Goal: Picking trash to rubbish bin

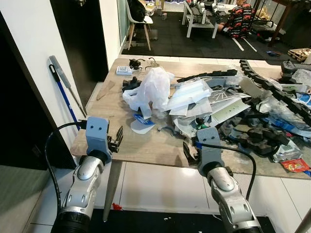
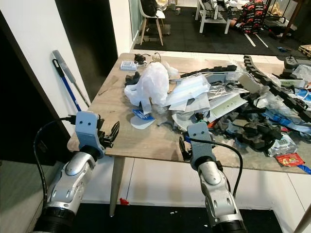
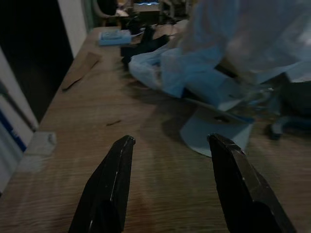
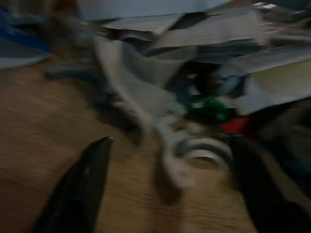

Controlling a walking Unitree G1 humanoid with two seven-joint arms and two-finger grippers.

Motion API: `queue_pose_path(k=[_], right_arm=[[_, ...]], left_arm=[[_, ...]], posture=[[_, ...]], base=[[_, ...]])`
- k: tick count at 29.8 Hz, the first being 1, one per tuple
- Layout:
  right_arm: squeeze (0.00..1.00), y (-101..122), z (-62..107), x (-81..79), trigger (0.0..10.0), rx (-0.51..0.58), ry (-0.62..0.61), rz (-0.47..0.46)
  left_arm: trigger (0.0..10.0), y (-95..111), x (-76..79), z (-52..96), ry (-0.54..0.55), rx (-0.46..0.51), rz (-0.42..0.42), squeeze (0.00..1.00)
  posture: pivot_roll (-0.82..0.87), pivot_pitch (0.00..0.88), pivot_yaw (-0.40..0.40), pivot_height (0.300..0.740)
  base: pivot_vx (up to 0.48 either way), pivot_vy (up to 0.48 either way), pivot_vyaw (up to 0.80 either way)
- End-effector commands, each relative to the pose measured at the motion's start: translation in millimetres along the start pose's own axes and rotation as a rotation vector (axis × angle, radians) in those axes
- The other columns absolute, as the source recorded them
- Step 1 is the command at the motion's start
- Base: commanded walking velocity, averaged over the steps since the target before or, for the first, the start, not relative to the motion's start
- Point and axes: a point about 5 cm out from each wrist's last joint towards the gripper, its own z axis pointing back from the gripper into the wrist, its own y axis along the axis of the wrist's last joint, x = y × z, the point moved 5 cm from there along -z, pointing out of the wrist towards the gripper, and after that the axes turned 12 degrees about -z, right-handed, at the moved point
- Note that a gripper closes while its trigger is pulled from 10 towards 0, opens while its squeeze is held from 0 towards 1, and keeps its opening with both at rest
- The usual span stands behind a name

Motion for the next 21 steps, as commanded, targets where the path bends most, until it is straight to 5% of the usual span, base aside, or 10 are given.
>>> queue_pose_path(k=[1,10,11,12,14,15,21], right_arm=[[1.0,10,-0.7,9.7,10.0,0.039,-0.041,0.031],[1.0,12,-3.4,10.9,10.0,0.04,-0.045,0.026],[0.4,11,-3.5,11.9,10.0,0.035,-0.058,0.04],[0.0,10,-3.4,13.2,10.0,0.031,-0.07,0.053],[0.0,10,-2.2,18.3,10.0,0.033,-0.105,0.077],[1.0,11,-1.0,22.1,10.0,0.048,-0.126,0.08],[1.0,13,-0.2,28.0,10.0,0.058,-0.122,-0.024]], left_arm=[[10.0,-1,-1.5,2.2,-0.018,-0.008,-0.017,0.0],[10.0,0,-4.5,0.9,-0.012,-0.006,-0.023,0.0],[10.0,0,-4.6,0.8,-0.012,-0.006,-0.023,0.0],[10.0,0,-4.3,0.7,-0.014,-0.006,-0.022,0.0],[10.0,1,-2.3,0.5,-0.023,-0.003,-0.02,0.0],[10.0,2,-1.2,0.3,-0.029,0.0,-0.017,0.0],[10.0,4,4.2,0.4,-0.069,0.013,0.006,0.0]], posture=[[-0.02,0.082,0.015,0.74],[-0.02,0.081,0.017,0.74],[-0.02,0.082,0.018,0.74],[-0.02,0.082,0.018,0.74],[-0.02,0.082,0.018,0.74],[-0.02,0.082,0.018,0.74],[-0.03,0.084,0.022,0.74]], base=[[0.0,0.0,0.0],[0.0,0.0,0.0],[0.0,0.0,0.0],[0.0,0.0,0.0],[0.0,0.0,0.0],[0.0,0.0,0.0],[0.0,0.0,0.0]])
